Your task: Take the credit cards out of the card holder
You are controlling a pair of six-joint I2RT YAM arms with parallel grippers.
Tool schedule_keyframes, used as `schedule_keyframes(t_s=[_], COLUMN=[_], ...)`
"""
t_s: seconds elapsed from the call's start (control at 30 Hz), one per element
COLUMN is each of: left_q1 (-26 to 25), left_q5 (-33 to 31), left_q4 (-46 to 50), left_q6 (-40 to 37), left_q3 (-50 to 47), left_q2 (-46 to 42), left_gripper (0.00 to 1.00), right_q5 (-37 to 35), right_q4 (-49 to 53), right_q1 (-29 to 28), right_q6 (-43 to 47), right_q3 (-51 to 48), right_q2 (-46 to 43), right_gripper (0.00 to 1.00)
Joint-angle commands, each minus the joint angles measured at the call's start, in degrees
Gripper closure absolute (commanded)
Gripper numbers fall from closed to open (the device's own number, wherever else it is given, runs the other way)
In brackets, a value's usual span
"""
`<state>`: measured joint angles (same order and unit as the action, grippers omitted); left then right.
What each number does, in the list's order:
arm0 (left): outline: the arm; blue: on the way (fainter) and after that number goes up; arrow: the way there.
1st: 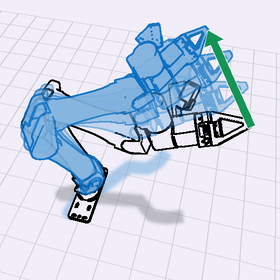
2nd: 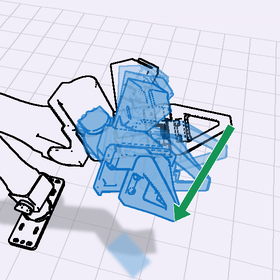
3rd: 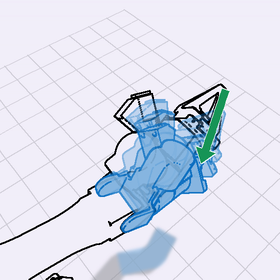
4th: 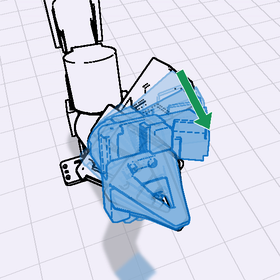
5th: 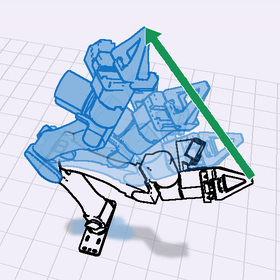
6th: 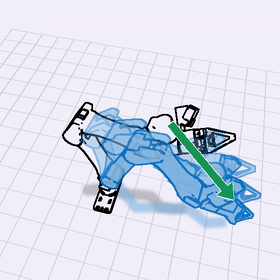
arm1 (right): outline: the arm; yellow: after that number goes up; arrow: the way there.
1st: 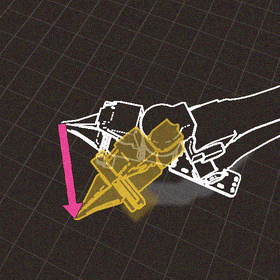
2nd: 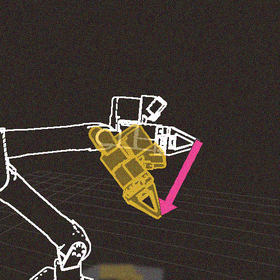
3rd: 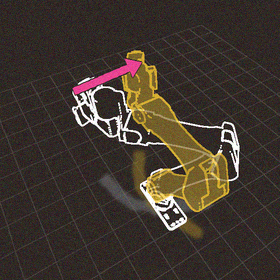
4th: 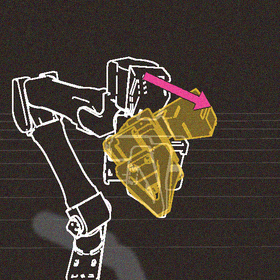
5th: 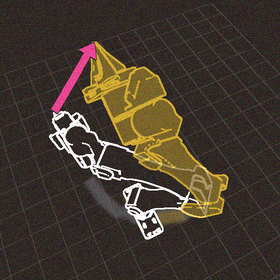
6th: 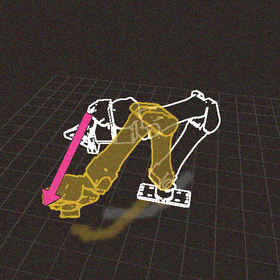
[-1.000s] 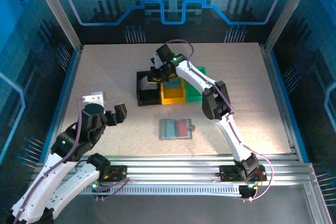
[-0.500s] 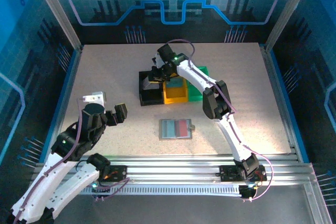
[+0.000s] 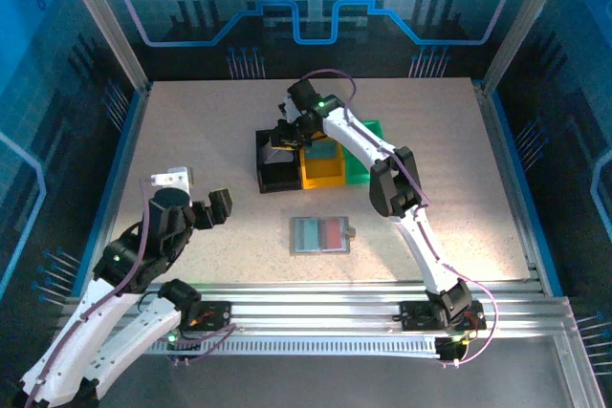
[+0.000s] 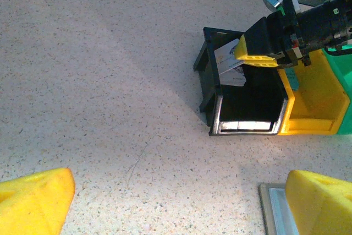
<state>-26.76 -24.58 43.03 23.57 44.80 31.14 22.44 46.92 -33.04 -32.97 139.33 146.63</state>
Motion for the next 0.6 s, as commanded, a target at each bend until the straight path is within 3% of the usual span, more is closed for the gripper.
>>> schedule_keyframes(t_s=[0.0, 0.4, 0.57], left_q1=[0.44, 0.48, 0.48], left_q5=[0.58, 0.54, 0.69], left_q4=[-1.01, -1.01, -1.1], left_q6=[-1.16, -1.14, -1.0], left_q3=[-0.59, -0.59, -0.68], left_q2=[0.15, 0.15, 0.24], left_gripper=[0.01, 0.01, 0.01], right_q5=[-1.96, -3.01, -2.92], right_q4=[3.33, 6.9, 7.94], right_q1=[1.35, 2.22, 2.76], right_q6=[1.15, 2.3, 2.94], right_q3=[2.48, 8.37, 9.35], right_q2=[-0.75, -1.46, -5.99], right_gripper=[0.73, 0.67, 0.65])
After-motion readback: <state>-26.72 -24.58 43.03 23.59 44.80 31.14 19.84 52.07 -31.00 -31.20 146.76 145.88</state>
